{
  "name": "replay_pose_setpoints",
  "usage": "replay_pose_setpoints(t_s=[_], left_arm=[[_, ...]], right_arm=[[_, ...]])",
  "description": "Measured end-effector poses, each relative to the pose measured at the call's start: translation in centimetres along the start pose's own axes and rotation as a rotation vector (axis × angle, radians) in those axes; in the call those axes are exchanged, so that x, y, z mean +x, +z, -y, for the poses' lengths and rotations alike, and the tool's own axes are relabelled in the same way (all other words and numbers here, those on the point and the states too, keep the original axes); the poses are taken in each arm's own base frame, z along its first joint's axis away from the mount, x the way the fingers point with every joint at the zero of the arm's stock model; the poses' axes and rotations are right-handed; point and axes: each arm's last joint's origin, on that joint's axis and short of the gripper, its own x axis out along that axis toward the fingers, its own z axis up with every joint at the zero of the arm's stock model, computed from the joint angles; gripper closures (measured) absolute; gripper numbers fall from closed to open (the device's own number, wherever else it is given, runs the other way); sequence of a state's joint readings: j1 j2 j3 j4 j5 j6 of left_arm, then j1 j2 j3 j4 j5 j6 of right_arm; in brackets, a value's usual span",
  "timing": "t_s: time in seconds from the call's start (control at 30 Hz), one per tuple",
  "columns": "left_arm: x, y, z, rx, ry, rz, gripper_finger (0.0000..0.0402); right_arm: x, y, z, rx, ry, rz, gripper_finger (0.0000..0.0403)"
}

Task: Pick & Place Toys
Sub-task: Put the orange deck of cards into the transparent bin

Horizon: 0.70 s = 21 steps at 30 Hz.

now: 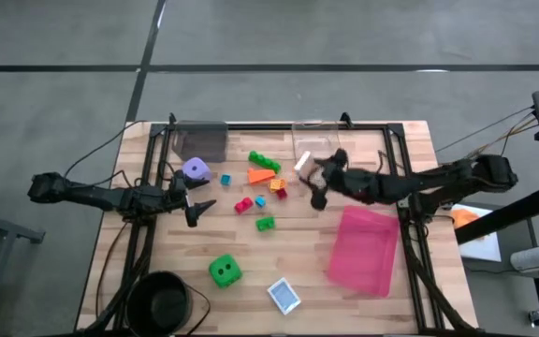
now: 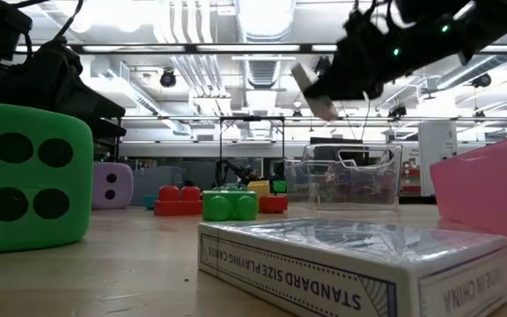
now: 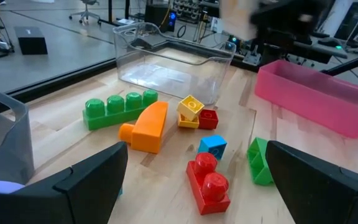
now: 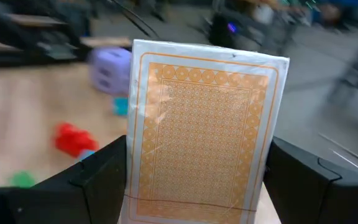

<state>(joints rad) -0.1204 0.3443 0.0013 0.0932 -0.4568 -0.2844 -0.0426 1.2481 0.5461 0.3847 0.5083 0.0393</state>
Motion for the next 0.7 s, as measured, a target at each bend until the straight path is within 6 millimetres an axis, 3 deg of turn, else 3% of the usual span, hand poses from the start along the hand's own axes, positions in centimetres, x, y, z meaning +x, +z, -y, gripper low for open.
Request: replay_pose_setpoints(t_s=[0.37, 0.7], left_arm=[[0.0, 0.0, 0.0, 0.000, 0.004, 0.001, 0.0019], [0.0, -0.1, 0.0, 0.003, 0.006, -0.005, 0.0019]], right_arm=[[2.5, -1.4, 5.9, 0.022, -0.132, -0.242, 0.0099], [5.1, -2.6, 7.1, 0.013, -0.148, -0.402, 0.0099]])
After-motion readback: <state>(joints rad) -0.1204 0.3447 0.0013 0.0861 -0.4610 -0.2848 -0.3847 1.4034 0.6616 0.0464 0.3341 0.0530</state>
